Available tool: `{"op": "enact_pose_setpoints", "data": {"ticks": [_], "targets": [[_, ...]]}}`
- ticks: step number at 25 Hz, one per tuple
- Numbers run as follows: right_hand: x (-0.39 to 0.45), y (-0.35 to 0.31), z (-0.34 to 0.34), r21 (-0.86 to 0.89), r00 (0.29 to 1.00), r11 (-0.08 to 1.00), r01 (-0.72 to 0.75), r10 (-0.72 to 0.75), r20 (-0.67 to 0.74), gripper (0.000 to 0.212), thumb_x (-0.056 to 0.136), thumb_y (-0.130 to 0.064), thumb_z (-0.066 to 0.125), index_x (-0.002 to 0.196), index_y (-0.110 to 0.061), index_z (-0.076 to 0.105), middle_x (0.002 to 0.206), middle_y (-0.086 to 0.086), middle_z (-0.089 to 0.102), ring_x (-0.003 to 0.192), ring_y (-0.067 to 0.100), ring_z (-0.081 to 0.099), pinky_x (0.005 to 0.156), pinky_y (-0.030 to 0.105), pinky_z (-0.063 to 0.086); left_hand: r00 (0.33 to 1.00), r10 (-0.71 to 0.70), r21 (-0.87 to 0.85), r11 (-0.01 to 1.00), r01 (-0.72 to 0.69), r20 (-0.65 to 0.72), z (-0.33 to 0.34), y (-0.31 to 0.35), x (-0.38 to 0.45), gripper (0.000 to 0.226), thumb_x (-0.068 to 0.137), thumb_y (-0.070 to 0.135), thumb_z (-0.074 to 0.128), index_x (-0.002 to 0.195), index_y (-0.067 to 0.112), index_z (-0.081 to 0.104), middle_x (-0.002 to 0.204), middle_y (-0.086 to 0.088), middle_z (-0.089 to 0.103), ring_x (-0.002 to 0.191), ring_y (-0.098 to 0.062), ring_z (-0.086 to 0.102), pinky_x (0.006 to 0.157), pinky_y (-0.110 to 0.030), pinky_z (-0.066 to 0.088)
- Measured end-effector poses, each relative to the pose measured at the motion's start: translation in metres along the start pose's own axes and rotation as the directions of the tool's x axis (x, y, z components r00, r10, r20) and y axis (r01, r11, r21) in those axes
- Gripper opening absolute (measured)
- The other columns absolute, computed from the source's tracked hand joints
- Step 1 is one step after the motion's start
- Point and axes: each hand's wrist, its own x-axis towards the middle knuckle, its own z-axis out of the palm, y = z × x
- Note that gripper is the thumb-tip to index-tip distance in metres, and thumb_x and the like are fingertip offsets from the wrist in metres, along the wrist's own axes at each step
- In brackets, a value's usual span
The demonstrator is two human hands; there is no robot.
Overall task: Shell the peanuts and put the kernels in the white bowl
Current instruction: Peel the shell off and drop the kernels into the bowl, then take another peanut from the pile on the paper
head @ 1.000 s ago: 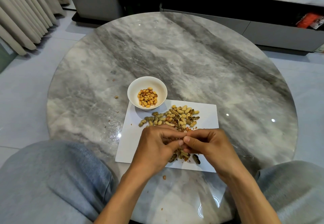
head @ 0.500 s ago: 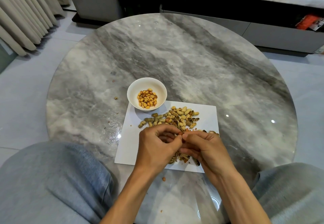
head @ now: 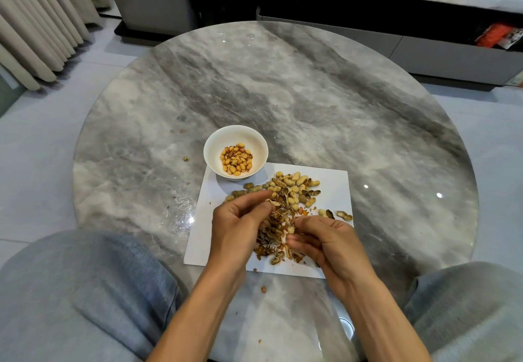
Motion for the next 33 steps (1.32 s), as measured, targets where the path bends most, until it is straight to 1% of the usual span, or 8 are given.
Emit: {"op": "enact_pose_setpoints", "data": {"ticks": [4, 11, 19, 22, 24, 27, 31, 33], "targets": [[0.0004, -0.0022, -0.0028, 0.021, 1.000, 1.000, 0.005, -0.005, -0.012, 0.017, 0.086, 0.002, 0.067, 0.072, 0.000, 0.075, 0.072, 0.020, 0.069, 0.065, 0.025, 0.069, 0.064, 0.028, 0.062, 0.999, -0.040, -0.103, 0.994, 0.041, 0.009, 0.0003, -0.0020, 0.0024, 0.020, 0.091, 0.001, 0.066, 0.094, 0.015, 0.079, 0.095, -0.002, 0.078, 0.079, -0.011, 0.066, 0.073, -0.024, 0.054], [0.0005, -0.0014, -0.0022, 0.040, 1.000, 0.999, -0.002, 0.002, -0.018, 0.012, 0.085, 0.002, 0.068, 0.075, 0.002, 0.075, 0.074, 0.021, 0.069, 0.065, 0.024, 0.069, 0.065, 0.028, 0.063, 0.995, -0.096, -0.306, 0.948, 0.091, 0.000, 0.0034, -0.0001, 0.0020, 0.010, 0.086, -0.003, 0.067, 0.091, 0.002, 0.075, 0.073, -0.002, 0.072, 0.067, -0.010, 0.063, 0.059, -0.018, 0.052], [-0.0003, -0.0008, -0.0025, 0.053, 1.000, 0.999, 0.001, 0.000, -0.026, 0.010, 0.085, 0.002, 0.069, 0.077, 0.003, 0.074, 0.073, 0.022, 0.068, 0.064, 0.025, 0.069, 0.063, 0.028, 0.062, 0.983, -0.183, -0.392, 0.903, 0.174, 0.013, 0.0006, 0.0013, 0.0051, 0.030, 0.097, -0.010, 0.045, 0.102, 0.002, 0.072, 0.072, -0.006, 0.068, 0.061, -0.009, 0.059, 0.056, -0.016, 0.051], [-0.0002, -0.0008, -0.0020, 0.065, 1.000, 0.998, 0.000, 0.001, -0.024, 0.008, 0.085, 0.002, 0.069, 0.079, 0.004, 0.074, 0.075, 0.023, 0.068, 0.065, 0.025, 0.069, 0.063, 0.028, 0.063, 0.959, -0.276, -0.527, 0.806, 0.270, 0.070, -0.0014, 0.0030, 0.0067, 0.035, 0.095, -0.011, 0.038, 0.107, -0.002, 0.069, 0.088, -0.013, 0.074, 0.066, -0.013, 0.066, 0.058, -0.017, 0.056], [-0.0006, -0.0007, -0.0016, 0.073, 1.000, 0.997, 0.004, -0.002, -0.026, 0.008, 0.085, 0.002, 0.069, 0.079, 0.004, 0.074, 0.075, 0.022, 0.068, 0.066, 0.025, 0.068, 0.065, 0.029, 0.063, 0.944, -0.303, -0.605, 0.731, 0.316, 0.128, -0.0027, 0.0030, 0.0073, 0.037, 0.094, -0.012, 0.035, 0.115, -0.005, 0.065, 0.103, -0.019, 0.074, 0.080, -0.020, 0.074, 0.067, -0.022, 0.060], [-0.0014, -0.0008, -0.0017, 0.081, 1.000, 0.997, 0.006, -0.004, -0.030, 0.009, 0.085, 0.003, 0.068, 0.078, 0.004, 0.073, 0.073, 0.021, 0.067, 0.066, 0.025, 0.069, 0.067, 0.031, 0.062, 0.940, -0.293, -0.663, 0.671, 0.332, 0.174, -0.0035, 0.0024, 0.0068, 0.041, 0.094, -0.015, 0.031, 0.122, -0.006, 0.059, 0.116, -0.026, 0.069, 0.105, -0.033, 0.070, 0.079, -0.030, 0.062], [-0.0012, -0.0005, -0.0024, 0.087, 1.000, 0.996, 0.014, -0.012, -0.028, 0.006, 0.085, 0.002, 0.069, 0.082, 0.006, 0.073, 0.077, 0.022, 0.067, 0.068, 0.026, 0.069, 0.066, 0.030, 0.063, 0.949, -0.273, -0.646, 0.698, 0.308, 0.157, -0.0032, 0.0034, 0.0057, 0.050, 0.089, -0.020, 0.032, 0.130, -0.002, 0.055, 0.124, -0.025, 0.065, 0.106, -0.036, 0.070, 0.083, -0.033, 0.061], [-0.0008, -0.0005, -0.0031, 0.087, 0.999, 0.996, 0.016, -0.013, -0.030, 0.006, 0.085, 0.002, 0.069, 0.082, 0.006, 0.073, 0.078, 0.023, 0.068, 0.068, 0.026, 0.070, 0.065, 0.030, 0.063, 0.963, -0.243, -0.567, 0.780, 0.263, 0.113, -0.0037, 0.0039, 0.0045, 0.056, 0.088, -0.021, 0.033, 0.134, 0.002, 0.053, 0.128, -0.019, 0.064, 0.101, -0.033, 0.072, 0.084, -0.032, 0.061]]}}
